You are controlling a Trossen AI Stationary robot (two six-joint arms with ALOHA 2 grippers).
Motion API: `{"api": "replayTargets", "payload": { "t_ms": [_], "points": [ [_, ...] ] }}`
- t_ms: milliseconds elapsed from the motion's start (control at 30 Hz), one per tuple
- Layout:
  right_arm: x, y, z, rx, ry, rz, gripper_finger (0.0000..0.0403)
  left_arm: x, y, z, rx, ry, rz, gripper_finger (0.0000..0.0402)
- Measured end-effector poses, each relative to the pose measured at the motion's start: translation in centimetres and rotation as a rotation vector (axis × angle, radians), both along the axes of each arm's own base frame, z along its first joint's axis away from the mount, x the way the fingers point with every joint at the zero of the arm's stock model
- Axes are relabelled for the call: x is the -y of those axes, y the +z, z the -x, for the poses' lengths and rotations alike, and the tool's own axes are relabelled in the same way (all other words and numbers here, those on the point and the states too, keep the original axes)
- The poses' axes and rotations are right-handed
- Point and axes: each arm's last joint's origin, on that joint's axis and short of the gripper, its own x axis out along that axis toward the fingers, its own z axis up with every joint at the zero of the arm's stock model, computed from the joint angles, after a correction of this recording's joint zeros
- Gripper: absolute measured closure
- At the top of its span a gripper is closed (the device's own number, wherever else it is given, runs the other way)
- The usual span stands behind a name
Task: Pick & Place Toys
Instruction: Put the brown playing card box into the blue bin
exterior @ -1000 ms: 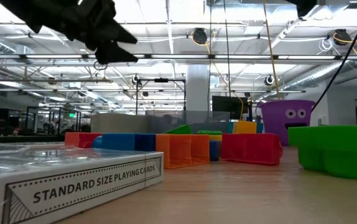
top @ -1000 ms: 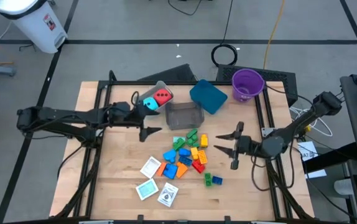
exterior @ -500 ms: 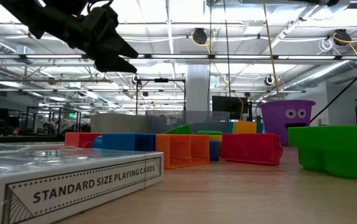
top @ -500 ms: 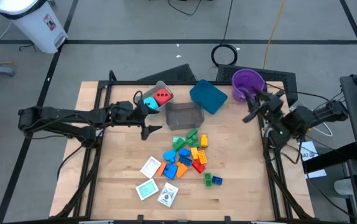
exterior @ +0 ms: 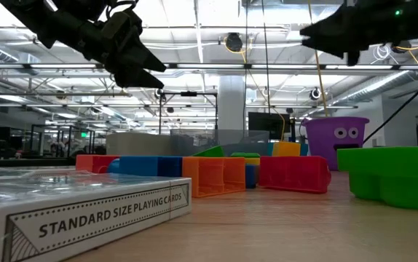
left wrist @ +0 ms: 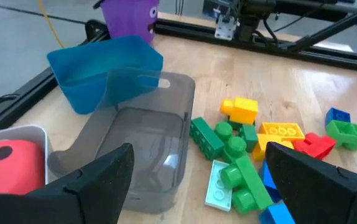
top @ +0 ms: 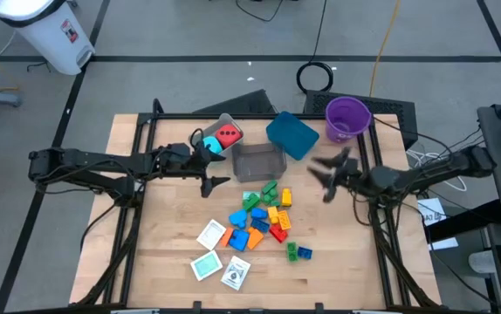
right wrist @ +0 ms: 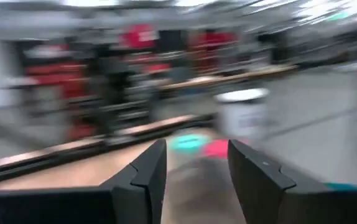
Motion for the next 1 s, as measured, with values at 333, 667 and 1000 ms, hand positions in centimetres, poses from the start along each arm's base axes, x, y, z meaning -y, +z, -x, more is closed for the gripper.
{"api": "replayTargets", "payload": {
  "t_ms": [333,667,1000],
  "points": [
    [-4.1,-3.9,-2.8,-0.181,0.303,-0.024,0.0240,0.0,0.2,-0.1,0.021,0.009,0.016,0.0021],
    [-7.4,-6.0,-6.8,-0.313,0.312,0.026,0.0134,0.1,0.1,-0.1,0.028,0.027,0.078,0.0037],
    [-7.7,-4.8,-7.3,-0.319,0.312,0.024,0.0132,3.5,-2.7,1.3,-0.309,-0.081,0.330,0.0028]
  ]
}}
